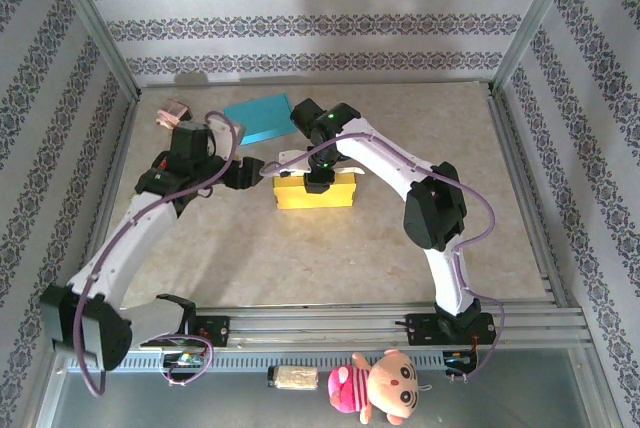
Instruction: Fold the paper box
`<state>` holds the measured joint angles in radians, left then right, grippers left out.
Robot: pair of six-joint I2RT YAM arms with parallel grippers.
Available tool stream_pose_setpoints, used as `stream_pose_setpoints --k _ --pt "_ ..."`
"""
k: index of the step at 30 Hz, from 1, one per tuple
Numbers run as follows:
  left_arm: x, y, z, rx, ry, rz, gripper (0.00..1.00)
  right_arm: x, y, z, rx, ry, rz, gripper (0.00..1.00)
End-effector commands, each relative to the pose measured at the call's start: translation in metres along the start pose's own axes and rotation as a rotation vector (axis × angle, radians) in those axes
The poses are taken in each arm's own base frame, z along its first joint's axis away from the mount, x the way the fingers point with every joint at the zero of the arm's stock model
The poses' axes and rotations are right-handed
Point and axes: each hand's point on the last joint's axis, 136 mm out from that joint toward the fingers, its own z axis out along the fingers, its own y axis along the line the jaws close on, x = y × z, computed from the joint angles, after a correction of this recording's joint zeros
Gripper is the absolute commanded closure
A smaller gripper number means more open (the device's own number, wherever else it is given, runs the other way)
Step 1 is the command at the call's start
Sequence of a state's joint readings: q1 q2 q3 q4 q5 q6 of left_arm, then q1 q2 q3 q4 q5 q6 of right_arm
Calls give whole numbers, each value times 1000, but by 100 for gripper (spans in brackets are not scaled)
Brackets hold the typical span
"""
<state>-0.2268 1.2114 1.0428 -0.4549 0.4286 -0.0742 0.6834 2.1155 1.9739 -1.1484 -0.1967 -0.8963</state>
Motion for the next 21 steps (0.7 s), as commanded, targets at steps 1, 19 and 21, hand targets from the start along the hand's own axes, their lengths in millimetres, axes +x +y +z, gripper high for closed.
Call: stream_pose_setpoints --k 1,19,21 --pt "16 -16 5 123 112 -11 32 -1 0 1 -11 -25 7 68" --pt "23 -4 51 166 177 95 66 3 0 1 -24 -28 28 68" --pt "24 -5 53 175 176 86 69 3 -1 0 -23 -29 30 68"
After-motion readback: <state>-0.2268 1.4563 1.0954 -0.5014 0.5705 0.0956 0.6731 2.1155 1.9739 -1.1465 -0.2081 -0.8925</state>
